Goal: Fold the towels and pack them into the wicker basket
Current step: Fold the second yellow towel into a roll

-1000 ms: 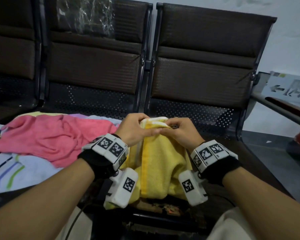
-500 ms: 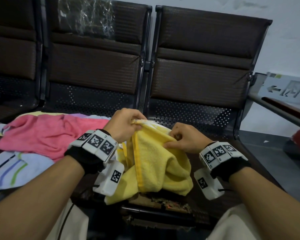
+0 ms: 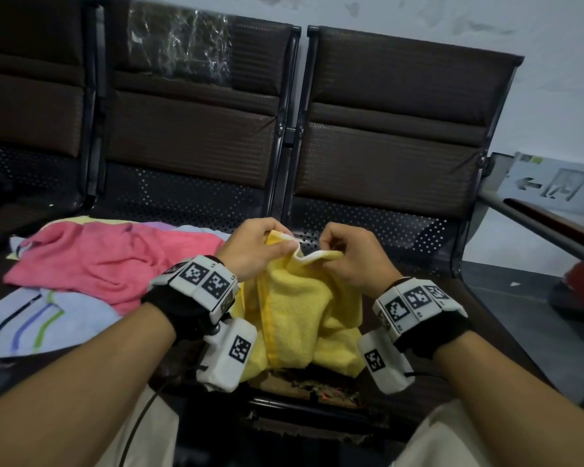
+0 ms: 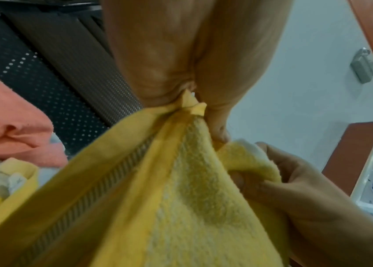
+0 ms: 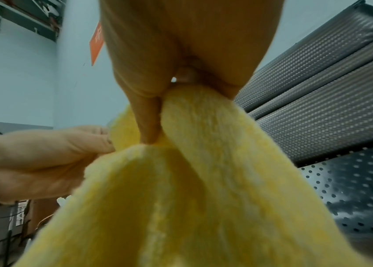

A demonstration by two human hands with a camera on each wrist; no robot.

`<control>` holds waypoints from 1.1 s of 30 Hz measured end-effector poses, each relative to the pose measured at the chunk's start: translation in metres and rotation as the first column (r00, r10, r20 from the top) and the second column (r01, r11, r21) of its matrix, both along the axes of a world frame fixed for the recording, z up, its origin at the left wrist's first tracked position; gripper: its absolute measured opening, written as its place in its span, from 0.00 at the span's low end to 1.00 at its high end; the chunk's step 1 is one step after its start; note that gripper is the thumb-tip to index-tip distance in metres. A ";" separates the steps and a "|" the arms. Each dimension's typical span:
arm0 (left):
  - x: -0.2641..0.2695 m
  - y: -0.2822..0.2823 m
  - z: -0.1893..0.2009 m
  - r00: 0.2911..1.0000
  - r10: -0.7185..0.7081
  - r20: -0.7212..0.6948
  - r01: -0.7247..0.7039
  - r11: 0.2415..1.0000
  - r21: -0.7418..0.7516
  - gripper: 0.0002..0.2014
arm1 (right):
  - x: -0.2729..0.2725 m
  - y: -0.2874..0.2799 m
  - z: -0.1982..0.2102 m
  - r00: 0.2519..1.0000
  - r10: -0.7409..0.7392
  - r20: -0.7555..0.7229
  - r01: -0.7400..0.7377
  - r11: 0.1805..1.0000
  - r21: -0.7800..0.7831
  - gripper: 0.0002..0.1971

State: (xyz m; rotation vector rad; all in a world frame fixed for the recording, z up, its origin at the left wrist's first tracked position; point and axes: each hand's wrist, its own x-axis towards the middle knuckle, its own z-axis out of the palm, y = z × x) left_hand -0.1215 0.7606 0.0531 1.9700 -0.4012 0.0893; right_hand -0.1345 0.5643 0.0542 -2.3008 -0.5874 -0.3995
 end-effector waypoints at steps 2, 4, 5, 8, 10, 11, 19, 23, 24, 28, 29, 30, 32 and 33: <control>0.001 0.005 0.001 0.998 0.020 0.062 -0.023 0.999 0.045 0.02 | -0.001 -0.004 0.000 0.998 0.031 -0.057 -0.034 0.997 -0.062 0.10; 0.003 0.012 0.003 0.990 0.034 0.135 -0.053 0.990 0.134 0.04 | -0.001 -0.012 -0.002 0.987 0.028 -0.161 -0.066 0.970 -0.236 0.11; 0.004 0.016 0.004 0.983 0.041 0.177 -0.074 0.980 0.187 0.05 | -0.001 -0.017 -0.003 0.977 0.008 -0.213 -0.078 0.944 -0.322 0.11; 0.004 0.026 0.003 0.964 0.043 0.263 -0.120 0.951 0.284 0.09 | 0.000 -0.036 -0.005 0.942 -0.092 -0.322 -0.066 0.891 -0.450 0.16; 0.004 0.033 0.001 0.962 0.031 0.273 -0.115 0.947 0.299 0.13 | -0.001 -0.049 -0.007 0.908 -0.166 -0.384 -0.059 0.858 -0.510 0.16; 0.005 0.038 0.000 0.964 0.028 0.266 -0.111 0.947 0.302 0.15 | -0.002 -0.055 -0.009 0.890 -0.210 -0.405 -0.057 0.830 -0.555 0.17; 0.013 0.055 -0.012 0.968 0.039 0.249 -0.142 0.900 0.412 0.23 | -0.004 -0.079 -0.018 0.797 -0.507 -0.330 0.128 0.675 -0.727 0.27; 0.012 0.055 -0.014 0.958 0.100 0.270 -0.207 0.890 0.406 0.30 | -0.008 -0.079 -0.013 0.806 -0.552 -0.212 0.300 0.691 -0.657 0.24; 0.012 0.055 -0.014 0.951 0.123 0.283 -0.234 0.886 0.400 0.31 | -0.010 -0.078 -0.012 0.803 -0.561 -0.201 0.311 0.683 -0.661 0.23; 0.009 0.056 -0.015 0.923 0.203 0.327 -0.325 0.866 0.381 0.30 | -0.011 -0.079 -0.008 0.808 -0.572 -0.137 0.382 0.687 -0.618 0.08; 0.009 0.057 -0.015 0.915 0.224 0.336 -0.350 0.856 0.381 0.30 | -0.012 -0.078 -0.005 0.827 -0.554 -0.093 0.398 0.696 -0.598 0.07; 0.010 0.058 -0.015 0.906 0.246 0.343 -0.374 0.846 0.380 0.30 | -0.013 -0.077 -0.003 0.855 -0.517 -0.027 0.404 0.699 -0.589 0.06; 0.011 0.061 -0.016 0.891 0.296 0.344 -0.420 0.825 0.378 0.30 | -0.016 -0.072 -0.002 0.898 -0.421 0.124 0.407 0.694 -0.594 0.04; 0.013 0.063 -0.016 0.884 0.317 0.343 -0.440 0.813 0.381 0.29 | -0.017 -0.069 -0.001 0.908 -0.380 0.179 0.407 0.691 -0.597 0.04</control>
